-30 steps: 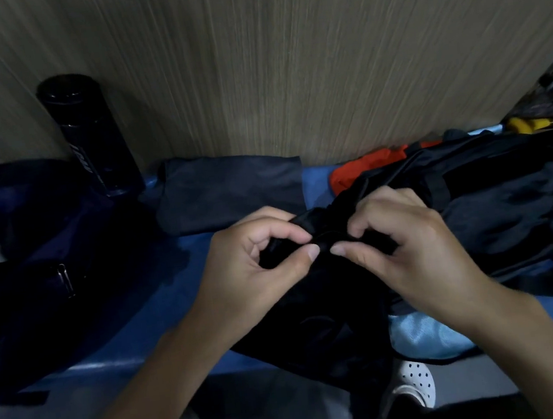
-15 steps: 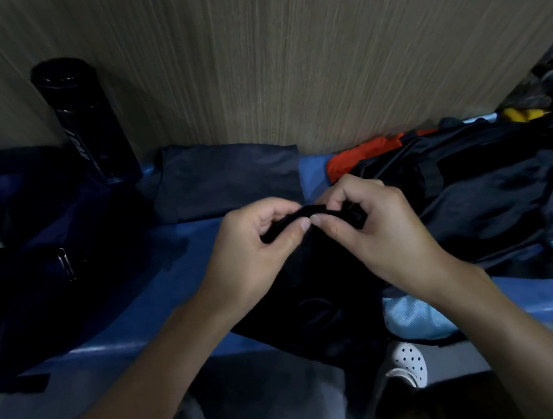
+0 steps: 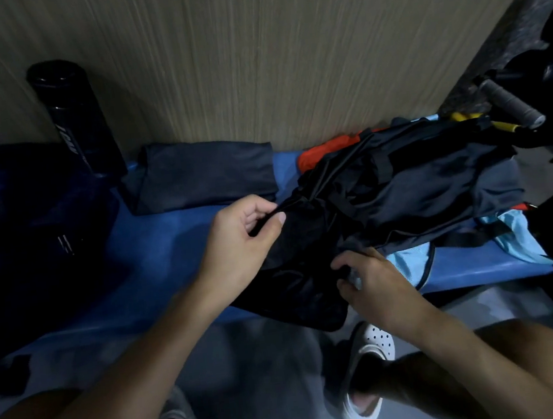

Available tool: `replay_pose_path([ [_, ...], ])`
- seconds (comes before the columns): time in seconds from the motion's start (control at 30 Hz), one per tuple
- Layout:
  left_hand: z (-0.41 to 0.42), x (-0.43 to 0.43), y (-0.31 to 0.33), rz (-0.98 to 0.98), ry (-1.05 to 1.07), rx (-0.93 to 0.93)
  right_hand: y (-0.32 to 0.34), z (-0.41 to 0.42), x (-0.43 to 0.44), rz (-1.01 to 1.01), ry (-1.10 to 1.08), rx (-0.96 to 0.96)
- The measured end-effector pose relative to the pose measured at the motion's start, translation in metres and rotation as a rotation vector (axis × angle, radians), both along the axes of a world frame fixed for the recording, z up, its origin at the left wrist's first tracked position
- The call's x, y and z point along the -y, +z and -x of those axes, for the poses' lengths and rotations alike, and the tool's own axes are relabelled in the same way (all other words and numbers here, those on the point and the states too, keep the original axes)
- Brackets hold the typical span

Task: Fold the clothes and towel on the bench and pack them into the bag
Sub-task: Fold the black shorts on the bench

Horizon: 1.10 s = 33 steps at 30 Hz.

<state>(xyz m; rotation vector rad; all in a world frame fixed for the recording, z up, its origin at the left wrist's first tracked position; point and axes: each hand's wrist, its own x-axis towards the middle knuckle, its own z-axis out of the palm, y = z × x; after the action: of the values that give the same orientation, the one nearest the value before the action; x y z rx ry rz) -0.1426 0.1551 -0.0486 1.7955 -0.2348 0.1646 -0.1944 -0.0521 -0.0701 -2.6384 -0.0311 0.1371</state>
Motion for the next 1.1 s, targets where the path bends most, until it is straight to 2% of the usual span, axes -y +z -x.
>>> replay_pose_path([
  [0.17,0.007,-0.001,-0.001,-0.024,-0.014,-0.027,0.002,0.005,-0.005,0.027,-0.047,-0.094],
  [0.3,0.006,-0.003,-0.001,-0.025,-0.014,-0.026,0.009,0.006,-0.009,-0.068,-0.085,-0.054],
  [0.53,0.003,-0.006,0.001,-0.007,-0.083,-0.029,0.046,-0.011,-0.019,-0.641,-0.226,-0.062],
  [0.6,0.003,-0.007,0.001,0.013,-0.088,-0.021,0.055,-0.016,-0.024,-0.887,-0.211,-0.096],
  [0.67,0.003,-0.009,0.003,0.034,-0.084,-0.013,0.057,-0.022,-0.03,-1.001,-0.127,-0.089],
  [0.73,0.003,-0.011,0.004,0.054,-0.083,-0.011,0.057,-0.028,-0.036,-0.904,0.005,0.009],
  [0.83,0.003,-0.013,0.007,0.114,-0.091,-0.046,0.056,-0.035,-0.043,-0.507,0.159,0.323],
  [0.9,0.002,-0.014,0.008,0.147,-0.101,-0.058,0.056,-0.04,-0.045,-0.326,0.22,0.467],
  [1.0,0.0,-0.017,0.01,0.213,-0.099,-0.068,0.059,-0.047,-0.048,-0.129,0.322,0.534],
  [1.1,-0.001,-0.019,0.012,0.28,-0.087,-0.062,0.061,-0.052,-0.051,-0.048,0.359,0.576],
])
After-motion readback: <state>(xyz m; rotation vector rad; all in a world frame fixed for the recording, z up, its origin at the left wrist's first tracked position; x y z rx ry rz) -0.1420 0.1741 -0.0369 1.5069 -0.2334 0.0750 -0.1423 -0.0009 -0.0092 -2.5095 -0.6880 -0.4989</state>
